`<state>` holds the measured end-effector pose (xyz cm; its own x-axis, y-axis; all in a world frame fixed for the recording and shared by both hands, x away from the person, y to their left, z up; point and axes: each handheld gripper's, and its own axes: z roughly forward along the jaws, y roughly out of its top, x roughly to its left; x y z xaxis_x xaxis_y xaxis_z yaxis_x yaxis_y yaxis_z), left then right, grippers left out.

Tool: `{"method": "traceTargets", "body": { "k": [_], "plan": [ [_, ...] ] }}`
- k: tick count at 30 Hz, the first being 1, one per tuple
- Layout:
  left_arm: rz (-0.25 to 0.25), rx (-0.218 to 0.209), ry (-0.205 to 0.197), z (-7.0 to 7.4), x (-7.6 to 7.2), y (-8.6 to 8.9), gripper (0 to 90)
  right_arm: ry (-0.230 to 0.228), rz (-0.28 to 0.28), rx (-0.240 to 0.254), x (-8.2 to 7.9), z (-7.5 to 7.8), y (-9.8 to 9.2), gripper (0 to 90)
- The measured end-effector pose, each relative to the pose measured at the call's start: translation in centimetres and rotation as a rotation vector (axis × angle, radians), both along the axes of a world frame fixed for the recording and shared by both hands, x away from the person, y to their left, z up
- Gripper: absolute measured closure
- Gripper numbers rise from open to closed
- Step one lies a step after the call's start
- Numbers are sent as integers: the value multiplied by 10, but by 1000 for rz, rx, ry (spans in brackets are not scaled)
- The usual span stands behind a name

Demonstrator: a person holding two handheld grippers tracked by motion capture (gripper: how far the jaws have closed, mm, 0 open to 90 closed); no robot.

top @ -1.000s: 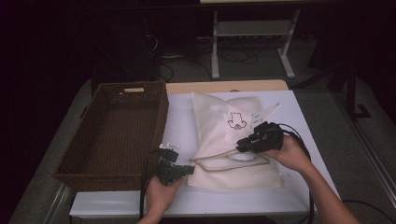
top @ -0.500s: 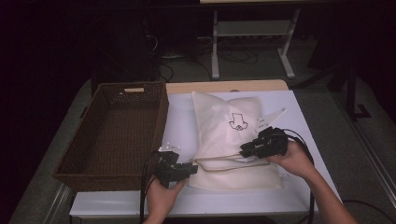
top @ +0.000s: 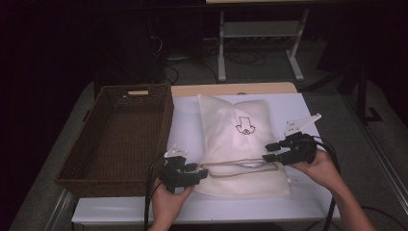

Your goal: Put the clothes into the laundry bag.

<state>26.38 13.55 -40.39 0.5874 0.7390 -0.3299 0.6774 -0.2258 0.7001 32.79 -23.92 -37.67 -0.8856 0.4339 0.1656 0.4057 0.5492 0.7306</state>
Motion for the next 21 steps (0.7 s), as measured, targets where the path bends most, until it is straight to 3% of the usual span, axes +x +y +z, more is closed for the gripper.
{"method": "traceTargets", "body": {
  "k": [6,21],
  "plan": [
    [-17,-1,-20,-2,-2,0,370,-3,-25,3,-8,-5,-11,455],
    [-54,20,-77,-6,-13,1,332,-9,-89,25,-22,-16,-29,339]
  ]
}}
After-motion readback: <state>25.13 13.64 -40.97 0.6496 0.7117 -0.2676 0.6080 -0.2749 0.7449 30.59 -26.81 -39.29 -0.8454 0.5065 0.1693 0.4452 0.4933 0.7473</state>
